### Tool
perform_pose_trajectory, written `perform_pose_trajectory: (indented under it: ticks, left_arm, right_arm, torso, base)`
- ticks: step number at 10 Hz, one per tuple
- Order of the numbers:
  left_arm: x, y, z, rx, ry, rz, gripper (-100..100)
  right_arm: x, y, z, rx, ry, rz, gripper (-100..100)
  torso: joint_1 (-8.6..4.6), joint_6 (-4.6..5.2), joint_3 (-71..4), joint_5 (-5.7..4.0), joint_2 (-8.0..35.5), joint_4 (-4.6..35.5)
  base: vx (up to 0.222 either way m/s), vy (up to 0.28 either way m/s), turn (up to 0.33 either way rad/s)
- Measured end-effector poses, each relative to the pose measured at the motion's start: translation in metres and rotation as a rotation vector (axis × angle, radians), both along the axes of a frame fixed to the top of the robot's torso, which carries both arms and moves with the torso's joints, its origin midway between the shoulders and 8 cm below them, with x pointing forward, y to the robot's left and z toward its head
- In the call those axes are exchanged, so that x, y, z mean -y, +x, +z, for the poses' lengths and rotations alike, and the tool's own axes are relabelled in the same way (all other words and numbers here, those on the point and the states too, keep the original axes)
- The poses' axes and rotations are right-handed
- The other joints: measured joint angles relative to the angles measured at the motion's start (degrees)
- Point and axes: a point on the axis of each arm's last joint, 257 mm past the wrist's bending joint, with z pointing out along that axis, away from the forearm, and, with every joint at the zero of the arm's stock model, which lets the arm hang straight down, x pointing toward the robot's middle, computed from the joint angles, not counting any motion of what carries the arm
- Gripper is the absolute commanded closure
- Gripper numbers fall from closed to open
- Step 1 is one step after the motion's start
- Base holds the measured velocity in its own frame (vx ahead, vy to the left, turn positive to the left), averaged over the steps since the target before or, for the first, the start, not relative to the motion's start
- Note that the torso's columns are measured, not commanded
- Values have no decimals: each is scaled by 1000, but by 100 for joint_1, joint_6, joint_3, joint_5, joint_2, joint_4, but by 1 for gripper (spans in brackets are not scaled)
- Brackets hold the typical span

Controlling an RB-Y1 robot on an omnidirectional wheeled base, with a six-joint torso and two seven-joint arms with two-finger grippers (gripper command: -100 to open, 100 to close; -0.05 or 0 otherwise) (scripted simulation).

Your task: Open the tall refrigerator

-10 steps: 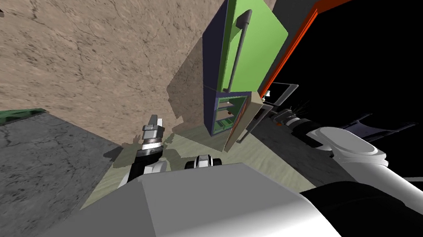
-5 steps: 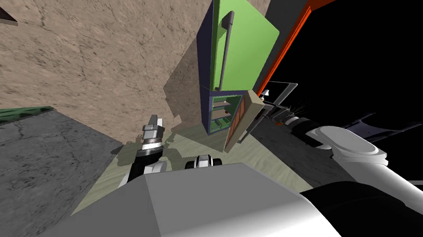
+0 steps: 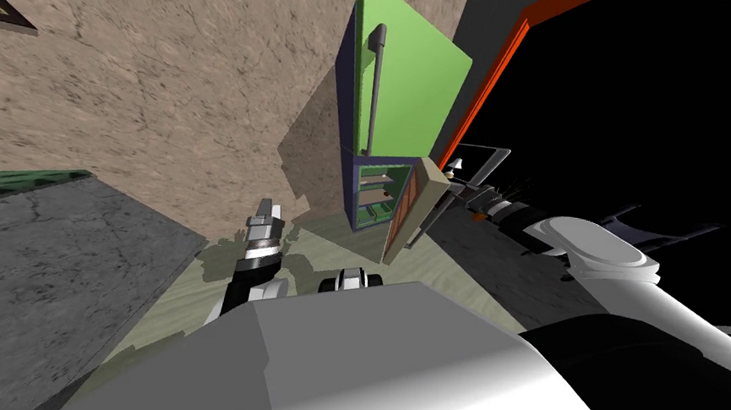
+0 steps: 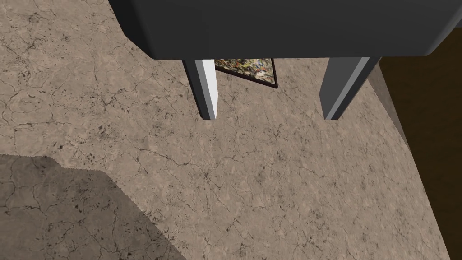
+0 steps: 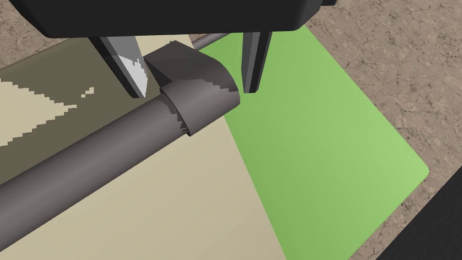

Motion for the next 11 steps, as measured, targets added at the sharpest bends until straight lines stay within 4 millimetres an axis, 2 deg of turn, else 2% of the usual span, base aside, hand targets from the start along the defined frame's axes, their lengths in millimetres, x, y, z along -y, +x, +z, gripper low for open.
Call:
perform_pose_trajectory:
  ticks: [1, 5, 6, 11]
  left_arm:
    - [0, 0, 0, 0, 0, 0, 0]
    - [0, 0, 0, 0, 0, 0, 0]
    - [0, 0, 0, 0, -1, 0, 0]
    - [0, 0, 0, 0, 0, 0, 0]
  right_arm:
    - [-5, 1, 3, 4, -1, 13, 100]
    - [-36, 3, 1, 3, 5, 82, 100]
    - [-37, 4, 4, 9, 3, 84, 100]
    - [-67, 4, -1, -2, 7, 156, 100]
  torso:
    - [46, -3, -8, 8, -16, -10]
    - [34, -17, -12, 7, -17, -15]
    - [73, -11, -15, 14, -25, -17]
    - [39, -38, -37, 21, -50, -16]
  base:
    - [-73, -273, 33]
    - [-58, -238, 49]
    - [-30, -198, 44]
    - [-33, -250, 63]
